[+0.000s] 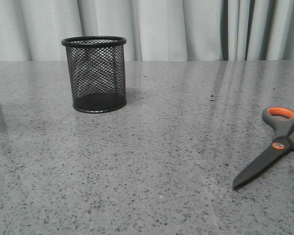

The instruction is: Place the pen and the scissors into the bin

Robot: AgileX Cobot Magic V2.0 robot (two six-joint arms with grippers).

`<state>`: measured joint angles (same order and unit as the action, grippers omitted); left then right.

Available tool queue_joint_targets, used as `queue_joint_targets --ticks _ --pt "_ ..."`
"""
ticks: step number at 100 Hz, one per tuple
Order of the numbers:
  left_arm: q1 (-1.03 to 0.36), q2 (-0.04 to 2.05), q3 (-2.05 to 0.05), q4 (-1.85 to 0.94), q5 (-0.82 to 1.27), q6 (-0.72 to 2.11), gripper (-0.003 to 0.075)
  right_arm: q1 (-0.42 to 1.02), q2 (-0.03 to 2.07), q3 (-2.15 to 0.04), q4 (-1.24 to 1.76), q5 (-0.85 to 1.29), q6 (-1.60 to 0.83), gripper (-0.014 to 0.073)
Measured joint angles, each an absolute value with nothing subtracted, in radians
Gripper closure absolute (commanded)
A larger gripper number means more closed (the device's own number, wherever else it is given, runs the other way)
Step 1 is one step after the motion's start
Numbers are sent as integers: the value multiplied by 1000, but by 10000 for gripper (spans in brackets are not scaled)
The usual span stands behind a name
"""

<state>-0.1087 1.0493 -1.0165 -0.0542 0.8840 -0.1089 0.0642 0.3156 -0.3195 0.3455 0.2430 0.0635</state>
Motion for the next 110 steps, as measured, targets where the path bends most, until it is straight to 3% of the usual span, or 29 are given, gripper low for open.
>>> queue_joint_targets --ticks 38,82,110 --pt "-109 1339 -1049 14 1021 -175 428 64 316 -319 345 247 66 244" --pt "-109 1477 -1051 14 1021 -185 429 64 316 -319 345 262 66 244" --pt "-109 1481 -1040 14 975 -185 565 64 316 -319 345 266 66 244"
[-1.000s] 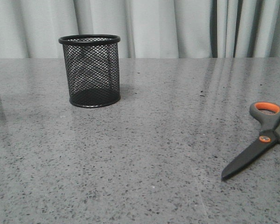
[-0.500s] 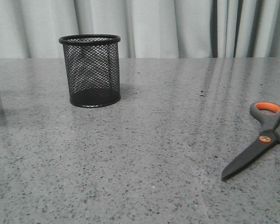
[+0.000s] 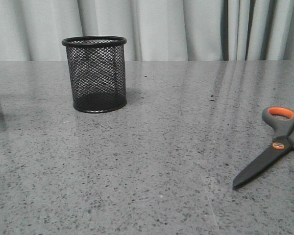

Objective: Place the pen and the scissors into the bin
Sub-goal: 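Grasp the pink highlighter with the left gripper and lift it, then carry the highlighter over the black mesh cup with the left gripper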

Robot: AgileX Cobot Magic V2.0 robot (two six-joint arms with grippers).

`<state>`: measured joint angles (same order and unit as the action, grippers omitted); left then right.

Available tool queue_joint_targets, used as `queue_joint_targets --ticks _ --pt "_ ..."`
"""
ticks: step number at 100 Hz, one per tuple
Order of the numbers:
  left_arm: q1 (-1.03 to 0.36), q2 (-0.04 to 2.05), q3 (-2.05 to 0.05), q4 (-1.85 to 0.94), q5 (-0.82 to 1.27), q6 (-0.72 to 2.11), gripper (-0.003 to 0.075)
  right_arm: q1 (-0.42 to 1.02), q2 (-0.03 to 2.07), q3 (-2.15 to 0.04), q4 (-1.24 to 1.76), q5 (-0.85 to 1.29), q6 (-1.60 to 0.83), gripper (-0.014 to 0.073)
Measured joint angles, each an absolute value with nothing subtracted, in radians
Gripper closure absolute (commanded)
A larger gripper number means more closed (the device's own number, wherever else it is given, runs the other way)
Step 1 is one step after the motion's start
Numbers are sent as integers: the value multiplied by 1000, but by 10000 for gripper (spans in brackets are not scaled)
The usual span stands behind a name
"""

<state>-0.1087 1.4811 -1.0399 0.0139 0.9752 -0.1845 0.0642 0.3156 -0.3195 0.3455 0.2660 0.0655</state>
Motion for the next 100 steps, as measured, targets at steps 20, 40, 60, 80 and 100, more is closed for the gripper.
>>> queue_joint_targets --ticks 20,40,60,80,100 --pt "-109 1473 -1020 17 950 -165 738 64 316 -319 345 272 66 244" --pt "-111 1404 -996 -174 733 -28 738 64 316 -319 345 290 66 244" --pt "-220 1244 -996 -687 314 406 738 64 316 -319 345 298 66 244" --pt "-418 1253 -1002 -1013 102 715 738 64 316 -319 345 298 66 244" --pt "-585 1354 -1002 -1046 -73 755 738 64 316 -319 345 298 66 244"
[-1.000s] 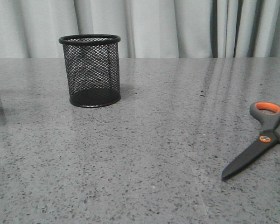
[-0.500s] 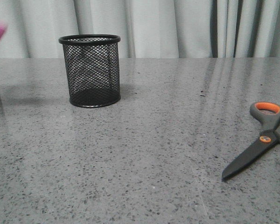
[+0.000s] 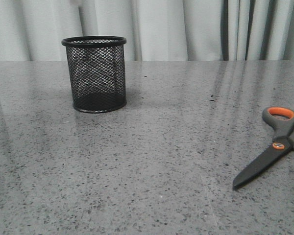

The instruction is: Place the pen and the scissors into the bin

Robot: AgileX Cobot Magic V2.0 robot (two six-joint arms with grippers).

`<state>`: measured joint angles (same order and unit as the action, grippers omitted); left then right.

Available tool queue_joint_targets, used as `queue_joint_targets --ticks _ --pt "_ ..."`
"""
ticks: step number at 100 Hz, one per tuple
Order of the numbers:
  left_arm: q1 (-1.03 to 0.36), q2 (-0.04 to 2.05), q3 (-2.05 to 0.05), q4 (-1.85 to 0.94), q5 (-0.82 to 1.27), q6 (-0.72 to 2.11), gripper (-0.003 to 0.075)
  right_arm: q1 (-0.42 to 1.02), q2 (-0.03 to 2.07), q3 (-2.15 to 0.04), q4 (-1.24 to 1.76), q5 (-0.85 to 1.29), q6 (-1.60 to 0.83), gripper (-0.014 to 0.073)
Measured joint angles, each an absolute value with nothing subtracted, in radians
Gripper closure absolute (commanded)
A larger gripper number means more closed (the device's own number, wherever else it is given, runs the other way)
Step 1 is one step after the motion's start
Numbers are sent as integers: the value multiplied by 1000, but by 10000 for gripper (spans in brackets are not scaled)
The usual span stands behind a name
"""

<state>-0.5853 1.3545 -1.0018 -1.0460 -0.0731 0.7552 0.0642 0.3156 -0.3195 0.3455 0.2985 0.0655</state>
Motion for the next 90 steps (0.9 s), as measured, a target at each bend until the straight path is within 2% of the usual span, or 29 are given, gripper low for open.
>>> queue_joint_targets --ticks 24,62,72,84,90 --pt "-662 1485 -1002 -1046 -205 759 738 64 316 -319 345 298 66 244" --pt "-678 1567 -1002 -1046 -273 759 724 64 325 -319 345 300 66 246" --pt "-678 1567 -1002 -1046 -273 759 623 64 325 -319 345 302 66 246" --pt "-678 1567 -1002 -1046 -271 759 376 64 325 -319 345 304 66 246" --pt "-678 1567 -1002 -1046 -271 759 278 64 325 -319 345 305 66 246"
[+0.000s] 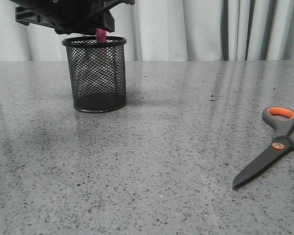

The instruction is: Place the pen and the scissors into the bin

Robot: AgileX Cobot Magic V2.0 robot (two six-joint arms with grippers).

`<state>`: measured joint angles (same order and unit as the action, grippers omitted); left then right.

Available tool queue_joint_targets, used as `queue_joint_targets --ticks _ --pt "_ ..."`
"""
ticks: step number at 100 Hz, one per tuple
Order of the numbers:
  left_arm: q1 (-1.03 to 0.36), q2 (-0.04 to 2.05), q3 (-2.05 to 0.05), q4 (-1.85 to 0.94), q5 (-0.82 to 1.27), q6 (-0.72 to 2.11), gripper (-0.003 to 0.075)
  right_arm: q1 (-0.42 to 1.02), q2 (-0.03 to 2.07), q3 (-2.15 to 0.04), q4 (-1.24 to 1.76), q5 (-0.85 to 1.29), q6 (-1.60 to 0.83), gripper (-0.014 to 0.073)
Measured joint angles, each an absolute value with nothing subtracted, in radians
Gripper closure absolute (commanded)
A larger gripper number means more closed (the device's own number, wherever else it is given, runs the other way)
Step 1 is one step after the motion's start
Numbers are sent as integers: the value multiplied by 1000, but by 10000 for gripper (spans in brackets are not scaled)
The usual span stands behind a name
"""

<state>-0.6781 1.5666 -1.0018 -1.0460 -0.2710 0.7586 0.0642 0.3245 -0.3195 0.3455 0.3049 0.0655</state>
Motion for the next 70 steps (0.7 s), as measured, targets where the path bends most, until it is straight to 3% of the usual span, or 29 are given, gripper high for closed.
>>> queue_joint_targets --ticks 8,37,51,70 --pt "-678 1567 -1002 -1046 -271 759 204 64 325 -319 345 311 66 246" --pt "-678 1444 -1002 -1046 -246 781 206 64 326 -354 345 351 62 246" --pt "-678 1248 -1002 -1048 -160 834 235 64 379 -525 345 494 -35 248" --pt "-678 975 -1002 -1026 0 856 292 64 642 -818 345 753 -154 281"
